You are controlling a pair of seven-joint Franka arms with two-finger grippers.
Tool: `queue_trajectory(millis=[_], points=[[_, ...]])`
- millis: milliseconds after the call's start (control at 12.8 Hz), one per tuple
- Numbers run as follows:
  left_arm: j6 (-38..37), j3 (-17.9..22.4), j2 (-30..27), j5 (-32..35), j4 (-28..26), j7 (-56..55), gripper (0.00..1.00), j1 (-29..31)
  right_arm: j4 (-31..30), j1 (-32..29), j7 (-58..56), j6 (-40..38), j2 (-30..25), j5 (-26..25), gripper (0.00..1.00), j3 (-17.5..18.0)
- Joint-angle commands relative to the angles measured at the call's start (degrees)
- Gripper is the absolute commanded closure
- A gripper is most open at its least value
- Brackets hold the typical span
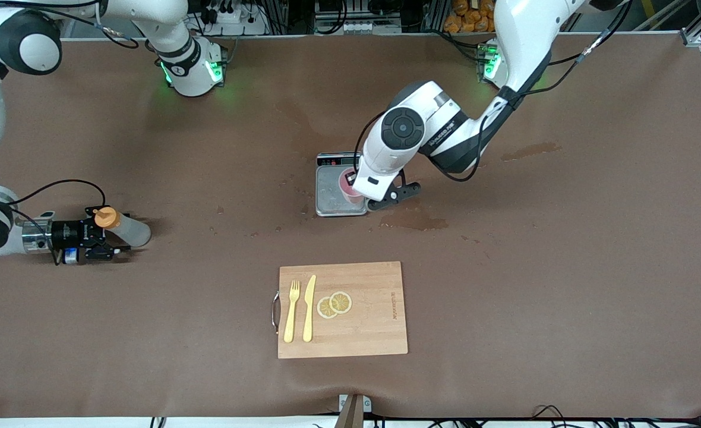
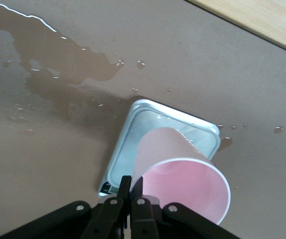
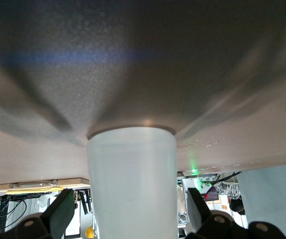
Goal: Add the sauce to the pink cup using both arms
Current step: 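Carry the pink cup with the left gripper onto the metal scale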
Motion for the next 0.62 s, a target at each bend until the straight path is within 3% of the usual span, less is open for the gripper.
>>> queue_trajectory(millis=[0,468,546], points=[[1.87,1.13,2.21,1.1,1.93,-3.02,1.0,-2.17,0.37,0.01,0.57,-0.6,0.53,1.23,0.0,0.06],[5.2,10.35,2.65,1.01,1.93,-3.11,1.0,-12.54,0.37,0.71,0.74,-2.62,0.53,1.14,0.03,0.06],[5.82,10.71,3.0,1.01,1.84,-3.28,1.0,-13.07,0.37,0.8,0.48,-2.62,0.53,1.14,0.12,0.06]])
